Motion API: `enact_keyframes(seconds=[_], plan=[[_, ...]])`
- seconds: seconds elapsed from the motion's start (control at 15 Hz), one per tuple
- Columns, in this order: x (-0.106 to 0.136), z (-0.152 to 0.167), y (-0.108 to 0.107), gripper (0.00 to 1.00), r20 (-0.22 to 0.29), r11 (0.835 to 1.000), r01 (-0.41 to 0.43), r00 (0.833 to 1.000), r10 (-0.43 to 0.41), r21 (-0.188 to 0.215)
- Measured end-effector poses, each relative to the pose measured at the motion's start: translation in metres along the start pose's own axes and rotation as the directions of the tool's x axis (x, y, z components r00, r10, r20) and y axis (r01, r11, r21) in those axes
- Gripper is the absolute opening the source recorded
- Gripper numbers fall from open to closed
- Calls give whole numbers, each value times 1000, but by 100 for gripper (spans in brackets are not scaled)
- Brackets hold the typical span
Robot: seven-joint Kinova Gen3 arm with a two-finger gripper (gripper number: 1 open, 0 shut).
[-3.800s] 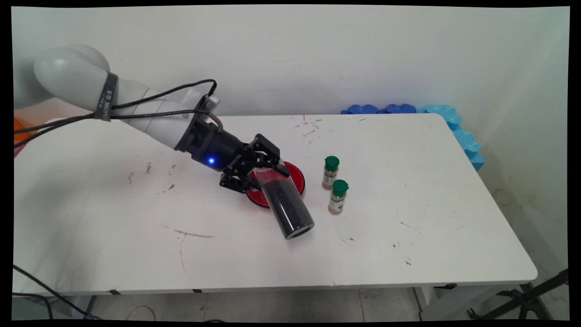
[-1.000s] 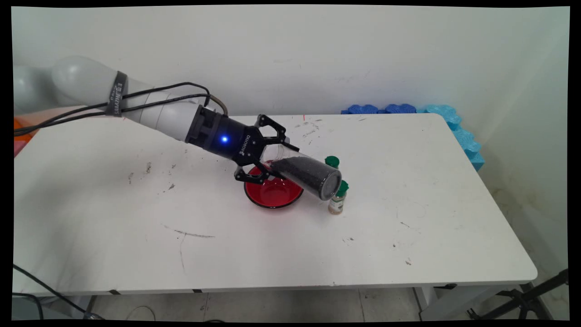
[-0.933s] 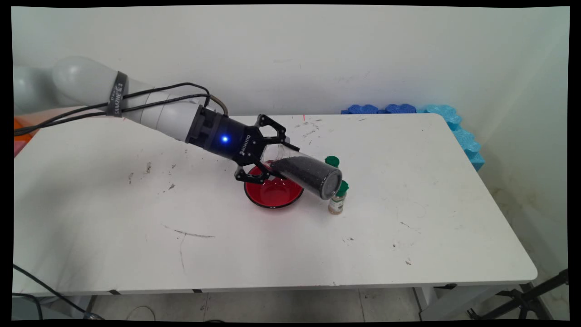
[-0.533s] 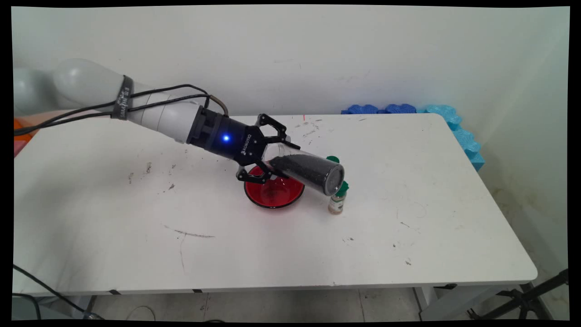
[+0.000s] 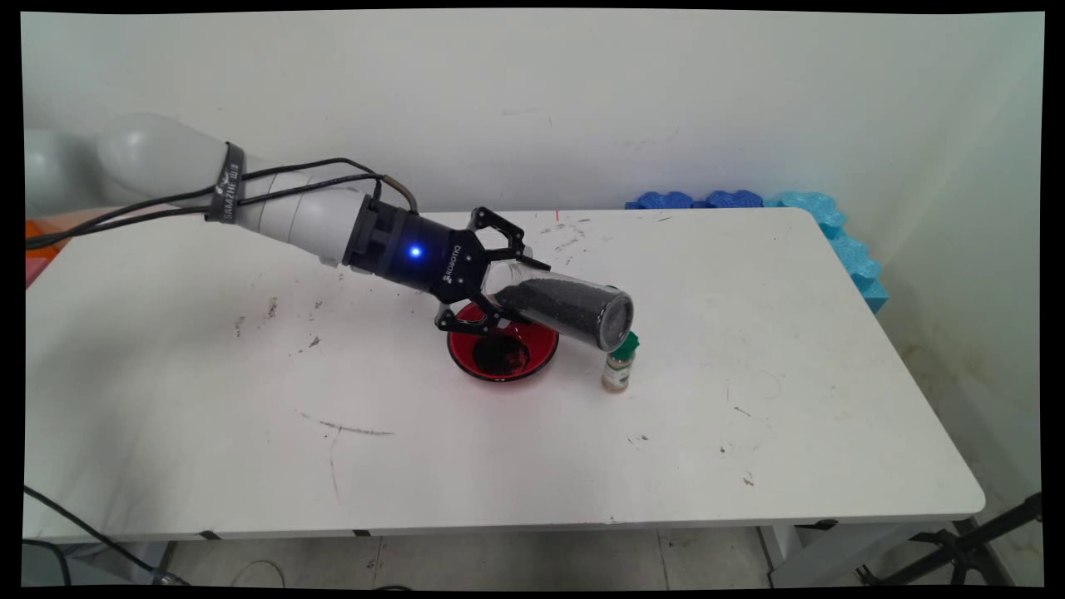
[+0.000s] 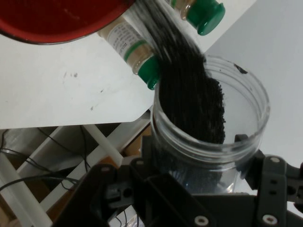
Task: Pour the black seasoning powder in the red bowl
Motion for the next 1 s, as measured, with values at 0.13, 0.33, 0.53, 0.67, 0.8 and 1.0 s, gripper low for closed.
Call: enact_keyframes(seconds=[0.13,0.33,0.53,0.67,0.8,1.0], plan=[[0,0,-1,0,0,1000,10,1000,-10,-5],[-1,0,0,0,5,1000,20,1000,-20,-13],[-2,0,0,0,12,999,34,999,-33,-23],[-3,1,0,0,14,999,44,999,-44,-30],[-4,1,1,0,16,998,52,999,-52,-36],[-4,1,0,0,20,997,63,998,-62,-44]])
